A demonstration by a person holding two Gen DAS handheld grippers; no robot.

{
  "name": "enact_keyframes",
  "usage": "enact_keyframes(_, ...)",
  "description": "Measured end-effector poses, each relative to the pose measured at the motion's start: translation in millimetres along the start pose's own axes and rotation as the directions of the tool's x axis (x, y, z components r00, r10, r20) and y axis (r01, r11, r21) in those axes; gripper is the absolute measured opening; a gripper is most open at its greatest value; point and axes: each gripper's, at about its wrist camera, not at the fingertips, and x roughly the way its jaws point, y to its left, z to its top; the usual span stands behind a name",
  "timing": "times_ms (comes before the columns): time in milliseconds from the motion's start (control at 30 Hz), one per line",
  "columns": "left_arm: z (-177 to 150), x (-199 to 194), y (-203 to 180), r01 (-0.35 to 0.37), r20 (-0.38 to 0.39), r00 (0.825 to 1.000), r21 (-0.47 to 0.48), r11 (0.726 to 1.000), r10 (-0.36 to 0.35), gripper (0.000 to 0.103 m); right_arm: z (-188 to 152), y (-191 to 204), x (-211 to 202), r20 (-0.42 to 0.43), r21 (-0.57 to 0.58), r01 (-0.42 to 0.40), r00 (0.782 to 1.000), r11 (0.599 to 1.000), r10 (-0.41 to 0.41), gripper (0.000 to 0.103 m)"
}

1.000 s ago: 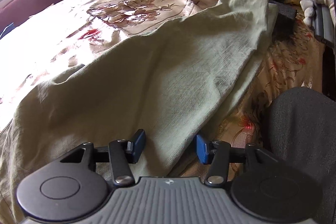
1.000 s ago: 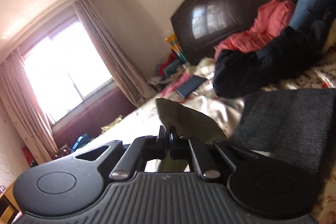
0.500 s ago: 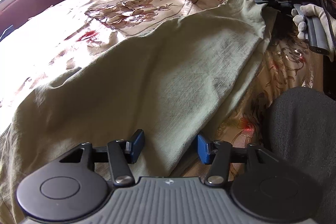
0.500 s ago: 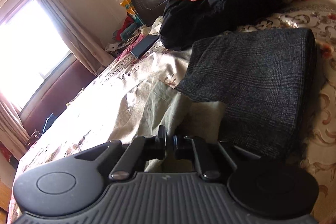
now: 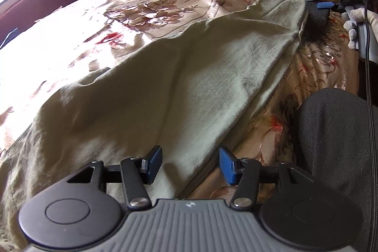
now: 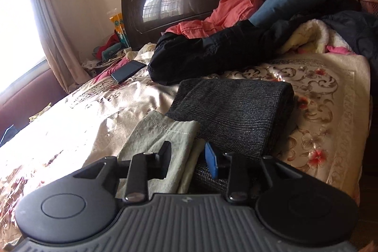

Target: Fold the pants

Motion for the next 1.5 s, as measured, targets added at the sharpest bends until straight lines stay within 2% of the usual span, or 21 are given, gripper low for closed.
enact_keyframes(67,-4,-13,13,-0.030,0.027,0.999,-0.039,0.999,0.031,0.065,0,18,-15,0.017,-0.055,-0.033,0.999,0.998,0.034,0.034)
enact_keyframes(133,-8,-24,30,-0.066,0.044,0.997,-0.085,0.994,0.070,0.065,-2,43,-25,-0.023,-0.093,-0.146,0.989,0.985,0.144,0.034)
enact_keyframes(167,-10,-29,39,-0.093,0.047,0.994,-0.107,0.990,0.099,0.065,-5,59,-27,-0.076,-0.112,-0.229,0.972,0.967,0.222,0.035)
enact_keyframes(200,-12,-33,48,-0.119,0.049,0.991,-0.128,0.985,0.126,0.065,-10,81,-26,-0.155,-0.128,-0.335,0.936,0.933,0.315,0.036)
enact_keyframes(233,-14,-37,58,-0.138,0.054,0.988,-0.149,0.979,0.148,0.065,-15,102,-23,-0.233,-0.115,-0.439,0.884,0.891,0.405,0.037)
enact_keyframes(267,-17,-40,66,-0.151,0.057,0.985,-0.164,0.975,0.162,0.065,-22,125,-18,-0.309,-0.078,-0.543,0.811,0.836,0.497,0.037)
enact_keyframes(300,-19,-43,74,-0.166,0.057,0.982,-0.177,0.970,0.178,0.065,-29,146,-13,-0.377,-0.040,-0.624,0.732,0.780,0.567,0.038)
enact_keyframes(333,-23,-46,83,-0.185,0.056,0.978,-0.186,0.965,0.199,0.065,-39,175,-3,-0.460,0.004,-0.703,0.630,0.711,0.625,0.042)
enact_keyframes(400,-29,-49,95,-0.205,0.052,0.974,-0.198,0.958,0.219,0.065,-59,223,18,-0.575,0.050,-0.776,0.493,0.629,0.653,0.042)
enact_keyframes(467,-34,-48,105,-0.204,0.035,0.975,-0.232,0.951,0.218,0.065,-80,264,42,-0.696,0.063,-0.823,0.369,0.565,0.616,0.042)
enact_keyframes(600,-37,-40,112,-0.130,0.050,0.987,-0.291,0.948,0.150,0.065,-112,302,70,-0.833,0.092,-0.857,0.213,0.507,0.511,0.044)
enact_keyframes(667,-36,-33,109,-0.110,0.043,0.991,-0.276,0.955,0.126,0.065,-123,306,75,-0.863,0.162,-0.874,0.099,0.458,0.495,0.044)
enact_keyframes(800,-34,-26,109,-0.072,0.034,0.996,-0.260,0.963,0.083,0.065,-134,315,65,-0.892,0.211,-0.910,-0.030,0.357,0.451,0.044)
enact_keyframes(867,-34,-25,111,-0.059,0.029,0.997,-0.273,0.960,0.069,0.065,-137,317,60,-0.895,0.227,-0.920,-0.068,0.320,0.440,0.044)
enact_keyframes(967,-34,-23,112,-0.051,0.021,0.998,-0.284,0.957,0.060,0.065,-139,320,52,-0.890,0.225,-0.939,-0.089,0.261,0.448,0.044)
enact_keyframes(1067,-34,-22,111,-0.050,0.012,0.998,-0.281,0.959,0.056,0.065,-153,326,60,-0.898,0.250,-0.919,-0.101,0.306,0.429,0.045)
enact_keyframes(1167,-34,-25,111,-0.052,0.021,0.998,-0.277,0.959,0.060,0.065,-156,332,53,-0.906,0.263,-0.921,-0.134,0.286,0.402,0.045)
enact_keyframes(1200,-34,-26,113,-0.060,0.022,0.997,-0.273,0.960,0.069,0.065,-154,334,48,-0.917,0.241,-0.934,-0.131,0.264,0.376,0.046)
enact_keyframes(1300,-35,-26,114,-0.053,0.028,0.998,-0.276,0.960,0.063,0.066,-151,333,38,-0.944,0.140,-0.961,-0.056,0.240,0.325,0.046)
enact_keyframes(1433,-37,-26,116,-0.034,0.036,0.998,-0.288,0.957,0.046,0.066,-155,323,47,-0.944,0.167,-0.938,-0.064,0.303,0.324,0.047)
enact_keyframes(1500,-38,-26,118,-0.030,0.037,0.998,-0.301,0.953,0.044,0.066,-157,323,51,-0.925,0.227,-0.922,-0.103,0.315,0.367,0.047)
